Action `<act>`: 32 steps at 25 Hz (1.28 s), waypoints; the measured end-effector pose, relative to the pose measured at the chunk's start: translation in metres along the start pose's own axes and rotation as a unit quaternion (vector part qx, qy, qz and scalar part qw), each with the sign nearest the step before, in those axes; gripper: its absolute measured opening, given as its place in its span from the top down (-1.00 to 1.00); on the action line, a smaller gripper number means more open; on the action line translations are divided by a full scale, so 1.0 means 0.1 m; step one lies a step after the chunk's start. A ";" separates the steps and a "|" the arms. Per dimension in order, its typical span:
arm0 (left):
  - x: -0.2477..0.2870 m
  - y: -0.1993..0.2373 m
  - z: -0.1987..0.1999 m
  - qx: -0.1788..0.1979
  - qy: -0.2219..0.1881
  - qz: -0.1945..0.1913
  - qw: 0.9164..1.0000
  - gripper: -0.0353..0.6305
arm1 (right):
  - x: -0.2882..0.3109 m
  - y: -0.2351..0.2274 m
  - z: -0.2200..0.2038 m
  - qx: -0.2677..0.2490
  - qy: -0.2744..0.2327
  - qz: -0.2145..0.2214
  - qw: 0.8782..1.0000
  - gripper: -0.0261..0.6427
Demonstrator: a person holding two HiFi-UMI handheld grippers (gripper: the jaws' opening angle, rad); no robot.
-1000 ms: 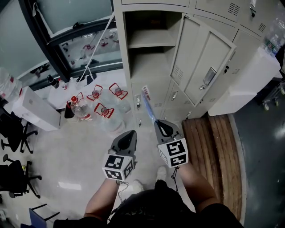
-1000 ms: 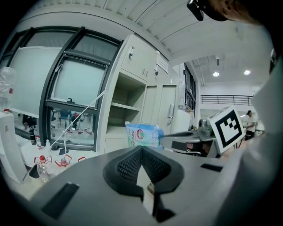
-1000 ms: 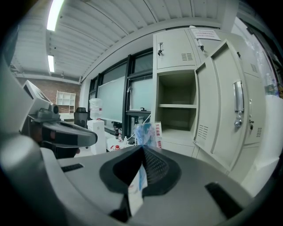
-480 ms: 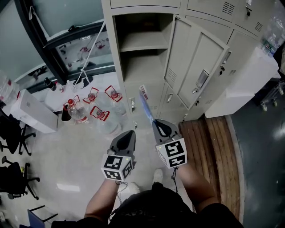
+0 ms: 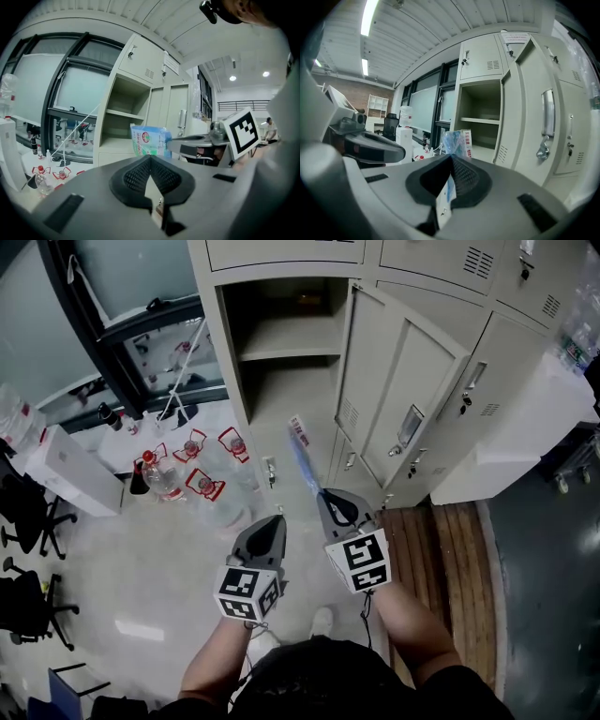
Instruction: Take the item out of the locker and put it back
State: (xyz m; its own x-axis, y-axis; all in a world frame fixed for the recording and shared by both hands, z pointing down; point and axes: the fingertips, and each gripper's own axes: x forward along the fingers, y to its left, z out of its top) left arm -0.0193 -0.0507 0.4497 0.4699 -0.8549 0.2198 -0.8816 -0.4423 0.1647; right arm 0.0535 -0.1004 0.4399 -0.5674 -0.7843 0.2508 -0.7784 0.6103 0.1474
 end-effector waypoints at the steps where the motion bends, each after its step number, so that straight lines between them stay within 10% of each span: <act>1: 0.03 -0.03 0.01 0.000 -0.002 0.003 1.000 0.88 | 0.00 -0.04 0.01 -0.003 -0.002 0.003 1.000 0.91; 16: 0.28 -0.24 0.25 0.024 -0.014 0.020 0.999 0.88 | 0.06 -0.36 0.29 -0.032 -0.030 0.024 0.999 0.91; 32: 0.78 0.50 0.40 0.018 -0.005 -0.020 1.000 0.88 | 1.02 -0.55 0.41 -0.050 0.001 -0.014 0.999 0.91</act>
State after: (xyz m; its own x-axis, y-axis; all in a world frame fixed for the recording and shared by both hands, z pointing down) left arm -0.0286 -0.1508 0.4366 0.5042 -0.8392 0.2038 -0.8634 -0.4851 0.1388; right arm 0.0273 -0.2185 0.4181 -0.5461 -0.8006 0.2467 -0.7630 0.5969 0.2482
